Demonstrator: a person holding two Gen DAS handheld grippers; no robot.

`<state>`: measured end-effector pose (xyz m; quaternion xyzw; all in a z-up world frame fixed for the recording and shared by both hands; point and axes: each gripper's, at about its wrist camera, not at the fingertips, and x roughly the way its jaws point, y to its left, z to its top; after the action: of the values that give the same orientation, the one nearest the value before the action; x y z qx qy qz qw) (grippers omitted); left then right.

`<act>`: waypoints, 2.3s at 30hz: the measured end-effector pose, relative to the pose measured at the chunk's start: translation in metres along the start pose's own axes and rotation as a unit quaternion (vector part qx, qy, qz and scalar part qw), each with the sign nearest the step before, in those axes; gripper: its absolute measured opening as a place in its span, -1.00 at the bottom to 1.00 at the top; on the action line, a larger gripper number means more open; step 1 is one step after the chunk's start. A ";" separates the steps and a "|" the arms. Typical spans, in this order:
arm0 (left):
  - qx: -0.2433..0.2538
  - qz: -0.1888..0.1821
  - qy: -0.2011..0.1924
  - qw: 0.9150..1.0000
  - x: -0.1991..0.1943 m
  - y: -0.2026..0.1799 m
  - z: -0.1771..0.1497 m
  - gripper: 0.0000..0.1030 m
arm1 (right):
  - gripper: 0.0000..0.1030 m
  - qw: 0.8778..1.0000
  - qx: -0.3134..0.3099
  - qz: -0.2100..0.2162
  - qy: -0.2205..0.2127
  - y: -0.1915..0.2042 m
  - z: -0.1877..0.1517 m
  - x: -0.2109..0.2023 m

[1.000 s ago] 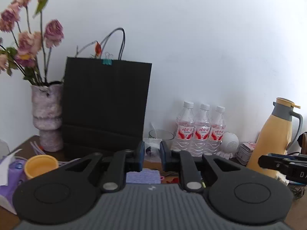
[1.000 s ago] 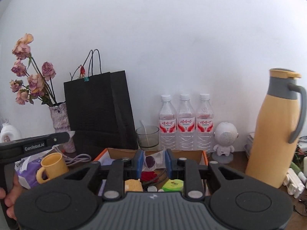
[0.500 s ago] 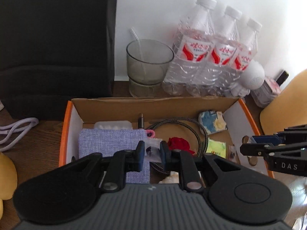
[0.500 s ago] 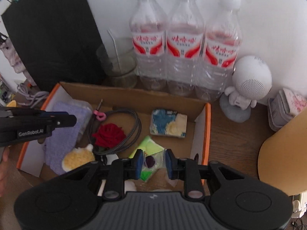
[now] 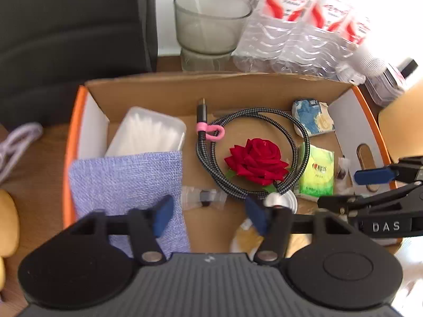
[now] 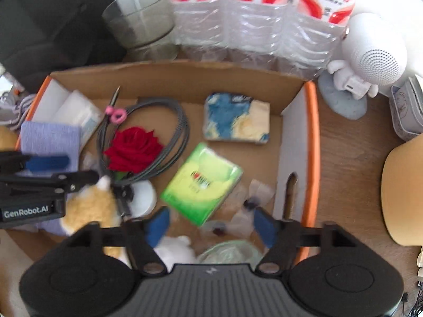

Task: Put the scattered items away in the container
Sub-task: 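Open both grippers to drop the wrappers into the box and withdraw, then move the left gripper to the clear wrapper on the desk and grasp it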

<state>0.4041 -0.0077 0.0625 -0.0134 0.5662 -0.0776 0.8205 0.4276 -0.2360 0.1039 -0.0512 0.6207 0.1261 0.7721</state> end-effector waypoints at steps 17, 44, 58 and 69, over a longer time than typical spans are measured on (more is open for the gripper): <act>-0.002 0.026 -0.010 1.000 -0.064 -0.006 -0.043 0.99 | 0.63 0.999 0.044 0.028 0.000 0.006 -0.049 -0.046; -0.007 0.076 -0.122 0.990 -0.132 -0.015 -0.067 1.00 | 0.78 0.990 0.055 -0.024 -0.130 0.044 -0.068 -0.110; -0.003 0.051 -0.382 0.923 -0.148 -0.032 -0.194 1.00 | 0.85 0.913 0.069 0.016 -0.402 0.043 -0.201 -0.097; 0.027 0.051 -0.353 0.934 -0.143 -0.029 -0.358 1.00 | 0.91 0.898 0.088 0.031 -0.431 0.040 -0.370 -0.102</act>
<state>0.0175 0.0072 0.0698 0.0114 0.2381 -0.0417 0.9703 0.0472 -0.2978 0.1235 0.0953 0.2372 0.1049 0.9611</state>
